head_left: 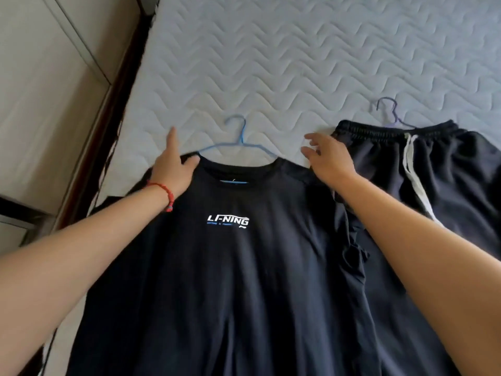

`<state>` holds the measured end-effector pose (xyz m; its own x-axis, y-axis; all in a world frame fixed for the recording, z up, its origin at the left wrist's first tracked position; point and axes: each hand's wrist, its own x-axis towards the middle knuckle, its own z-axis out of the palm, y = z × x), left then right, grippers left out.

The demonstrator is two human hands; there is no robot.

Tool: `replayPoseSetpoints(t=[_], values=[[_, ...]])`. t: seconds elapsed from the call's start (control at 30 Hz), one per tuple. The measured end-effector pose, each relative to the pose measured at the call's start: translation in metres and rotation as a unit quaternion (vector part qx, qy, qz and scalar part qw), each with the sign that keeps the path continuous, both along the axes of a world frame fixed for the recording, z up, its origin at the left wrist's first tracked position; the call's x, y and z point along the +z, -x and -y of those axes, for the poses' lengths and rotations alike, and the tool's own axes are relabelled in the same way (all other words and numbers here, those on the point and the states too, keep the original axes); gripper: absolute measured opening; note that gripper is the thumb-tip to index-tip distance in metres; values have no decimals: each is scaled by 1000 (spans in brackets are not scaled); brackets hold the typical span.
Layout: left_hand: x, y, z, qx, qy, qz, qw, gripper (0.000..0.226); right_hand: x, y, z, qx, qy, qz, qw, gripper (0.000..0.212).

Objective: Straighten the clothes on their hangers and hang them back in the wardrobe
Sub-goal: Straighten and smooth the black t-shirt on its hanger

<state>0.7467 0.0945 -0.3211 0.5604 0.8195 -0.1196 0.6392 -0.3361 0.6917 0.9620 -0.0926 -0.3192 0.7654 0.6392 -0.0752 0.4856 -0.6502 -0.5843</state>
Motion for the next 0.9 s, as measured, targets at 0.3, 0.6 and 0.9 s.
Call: replayPoseSetpoints(t=[0.3, 0.6, 0.9], values=[[-81, 38, 154, -249, -193, -152, 937, 54, -17, -10, 117, -122, 21, -14, 992, 28], [-94, 37, 176, -233, -220, -225, 920, 60, -29, 8, 138, -55, 74, -108, 990, 28], [-94, 38, 178, -223, -223, -224, 922, 60, -7, 1, 161, -258, -156, -174, 938, 21]])
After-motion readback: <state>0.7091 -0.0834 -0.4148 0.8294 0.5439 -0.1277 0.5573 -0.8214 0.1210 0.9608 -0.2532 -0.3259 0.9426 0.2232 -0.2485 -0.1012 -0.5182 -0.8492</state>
